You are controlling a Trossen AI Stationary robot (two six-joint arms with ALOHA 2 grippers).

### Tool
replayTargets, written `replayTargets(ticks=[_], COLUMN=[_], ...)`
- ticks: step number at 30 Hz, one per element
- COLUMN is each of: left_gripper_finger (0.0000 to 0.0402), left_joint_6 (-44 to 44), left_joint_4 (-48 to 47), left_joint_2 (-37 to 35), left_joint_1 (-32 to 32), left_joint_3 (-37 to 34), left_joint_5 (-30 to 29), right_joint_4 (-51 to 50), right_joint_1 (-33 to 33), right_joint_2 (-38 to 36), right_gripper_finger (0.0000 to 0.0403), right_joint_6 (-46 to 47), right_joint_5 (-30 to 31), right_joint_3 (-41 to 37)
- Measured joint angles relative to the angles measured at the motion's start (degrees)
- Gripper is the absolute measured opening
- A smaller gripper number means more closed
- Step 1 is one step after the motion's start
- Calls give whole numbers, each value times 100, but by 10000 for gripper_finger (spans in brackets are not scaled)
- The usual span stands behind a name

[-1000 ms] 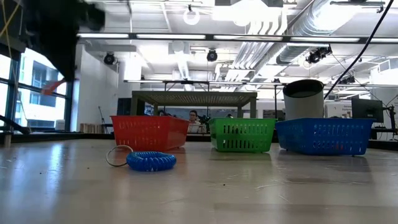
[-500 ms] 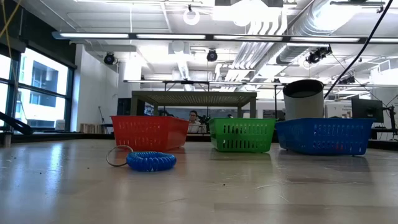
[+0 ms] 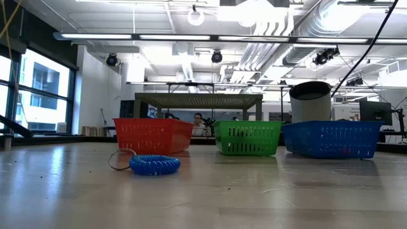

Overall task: Pick & Place Office Desk Supplies
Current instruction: Put the orange rubber band into the red bin

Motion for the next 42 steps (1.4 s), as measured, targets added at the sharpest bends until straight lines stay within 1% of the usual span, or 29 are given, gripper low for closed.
replayTargets(ticks=[3,6,9,12,15,19,22,25,28,33,35,39,40,42], left_gripper_finger=[0,0,0,0,0,0,0,0,0,0,0,0,0,0], left_joint_6=[218,254,260,272,204,87,27,-113,-122,-322,-377,-394,-395,-378], left_joint_4=[-303,-610,-816,-778,-834,-887,-868,-882,-882,-854,-833,-785,-754,-676], left_joint_2=[113,118,118,153,160,160,160,160,160,256,328,450,450,448], left_joint_1=[89,102,99,105,144,159,126,119,136,169,169,215,230,306], left_joint_3=[206,327,343,344,344,344,344,342,342,342,349,373,373,398], left_joint_5=[127,117,97,19,73,129,146,186,273,360,382,403,429,548], right_joint_4=[264,420,415,284,58,-210,-275,-269,-332,-365,-305,-236,-228,-318], right_joint_1=[-87,-168,-266,-329,-347,-302,-312,-409,-486,-523,-563,-661,-686,-741], right_joint_2=[1,1,1,1,1,1,1,3,3,21,21,21,21,21], right_gripper_finger=[145,145,145,145,145,145,145,145,145,147,156,195,208,233], right_joint_6=[447,793,1212,1370,1285,731,555,334,314,350,316,313,315,334], right_joint_5=[207,545,865,1098,1240,1464,1655,2003,2272,2123,2044,2056,2009,1729], right_joint_3=[0,0,0,2,2,2,2,2,2,2,2,2,2,9])
